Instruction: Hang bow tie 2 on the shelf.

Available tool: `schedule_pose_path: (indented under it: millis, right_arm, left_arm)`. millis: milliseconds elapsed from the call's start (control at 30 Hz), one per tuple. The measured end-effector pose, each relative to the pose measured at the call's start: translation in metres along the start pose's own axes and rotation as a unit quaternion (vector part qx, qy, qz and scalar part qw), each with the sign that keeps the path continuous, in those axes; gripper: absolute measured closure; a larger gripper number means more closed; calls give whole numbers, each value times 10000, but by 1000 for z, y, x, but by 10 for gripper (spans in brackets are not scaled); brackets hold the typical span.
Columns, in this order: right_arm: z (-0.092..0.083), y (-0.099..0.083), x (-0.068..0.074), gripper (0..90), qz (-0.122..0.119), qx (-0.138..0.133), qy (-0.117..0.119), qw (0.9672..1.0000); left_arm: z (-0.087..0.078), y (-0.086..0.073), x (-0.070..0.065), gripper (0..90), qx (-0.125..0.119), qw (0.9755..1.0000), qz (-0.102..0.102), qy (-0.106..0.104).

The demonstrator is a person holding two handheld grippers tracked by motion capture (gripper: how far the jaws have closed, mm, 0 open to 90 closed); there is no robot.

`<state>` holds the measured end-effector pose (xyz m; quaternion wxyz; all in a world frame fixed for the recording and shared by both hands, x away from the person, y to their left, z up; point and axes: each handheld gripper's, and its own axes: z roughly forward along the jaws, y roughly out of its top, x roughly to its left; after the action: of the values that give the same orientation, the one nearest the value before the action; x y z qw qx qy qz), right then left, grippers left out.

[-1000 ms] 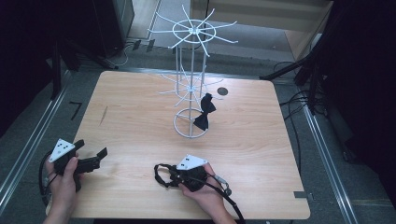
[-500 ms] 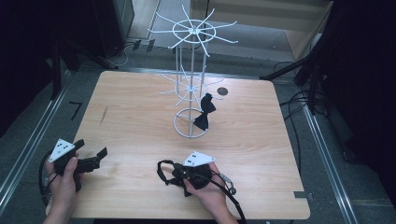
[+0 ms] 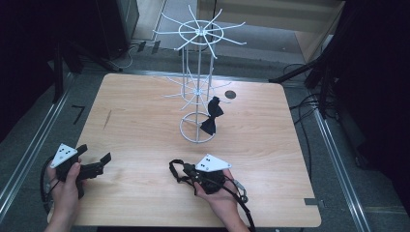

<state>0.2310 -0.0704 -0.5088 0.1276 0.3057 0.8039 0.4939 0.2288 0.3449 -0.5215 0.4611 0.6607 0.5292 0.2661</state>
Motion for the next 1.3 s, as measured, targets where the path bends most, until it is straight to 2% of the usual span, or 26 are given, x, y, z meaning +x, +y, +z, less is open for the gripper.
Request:
schedule_pose_path:
  millis: [267,667,1300]
  right_arm:
    - [-9,6,-2,900,8,-257,-178,9995]
    - [-18,12,-6,900,16,-463,-347,9983]
    - [-37,22,-16,900,70,-848,-662,9942]
  left_arm:
    - [0,0,0,0,5,10000,2,-2]
    - [0,0,0,0,4,10000,2,1]
    - [0,0,0,0,-14,10000,2,10]
